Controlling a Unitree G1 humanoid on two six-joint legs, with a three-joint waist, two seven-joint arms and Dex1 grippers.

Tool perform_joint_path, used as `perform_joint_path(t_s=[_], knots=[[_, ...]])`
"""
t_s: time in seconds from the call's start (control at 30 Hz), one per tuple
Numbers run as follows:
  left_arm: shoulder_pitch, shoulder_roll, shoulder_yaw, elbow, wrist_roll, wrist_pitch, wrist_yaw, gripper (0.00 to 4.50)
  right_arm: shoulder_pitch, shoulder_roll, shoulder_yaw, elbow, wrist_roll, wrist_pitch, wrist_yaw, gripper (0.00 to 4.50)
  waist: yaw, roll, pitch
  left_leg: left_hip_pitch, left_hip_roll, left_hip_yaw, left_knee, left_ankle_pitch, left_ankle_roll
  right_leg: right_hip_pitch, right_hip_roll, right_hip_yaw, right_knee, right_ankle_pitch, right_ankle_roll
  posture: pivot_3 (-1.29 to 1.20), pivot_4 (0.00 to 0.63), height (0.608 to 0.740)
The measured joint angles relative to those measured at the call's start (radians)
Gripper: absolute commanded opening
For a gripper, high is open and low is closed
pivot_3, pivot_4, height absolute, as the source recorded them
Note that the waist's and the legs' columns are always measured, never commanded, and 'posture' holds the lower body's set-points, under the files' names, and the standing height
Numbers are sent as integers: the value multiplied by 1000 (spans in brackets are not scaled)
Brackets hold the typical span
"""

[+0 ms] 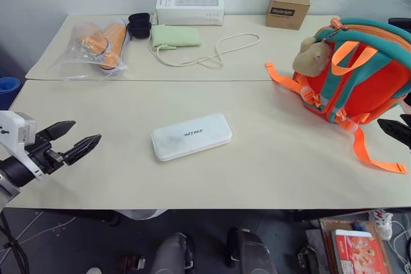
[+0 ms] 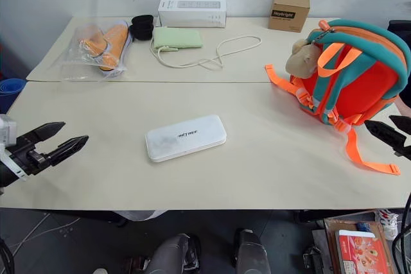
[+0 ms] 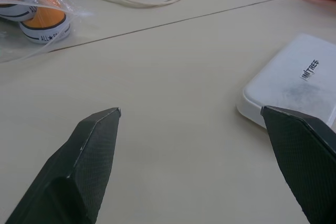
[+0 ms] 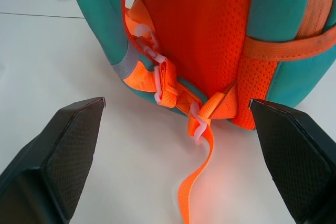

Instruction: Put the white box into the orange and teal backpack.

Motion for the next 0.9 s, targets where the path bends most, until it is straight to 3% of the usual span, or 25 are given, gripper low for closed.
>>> perform_joint_path(t_s=[0.47,0.73,0.8,0.9], knots=[[-1,0,-34,-3,-4,37,38,4500,35,18,2,-89,-1,25,-37,4492,0,0,0,0,0,0,0,0,0,0,0,0,0,0,0,0,150,740],[11,12,-151,-73,15,57,32,4500,-3,24,117,-228,9,59,-40,4492,-1,0,0,0,0,0,0,0,-1,-1,0,1,0,0,0,0,150,740],[12,10,-181,-81,19,58,37,4113,-16,24,162,-268,14,67,-21,4500,0,0,0,0,0,0,0,0,-1,0,0,1,0,0,0,0,150,740],[11,5,-226,-97,38,67,68,3279,-59,25,267,-343,16,72,10,3553,-1,0,0,0,0,0,0,0,0,0,0,1,0,0,0,0,150,740]])
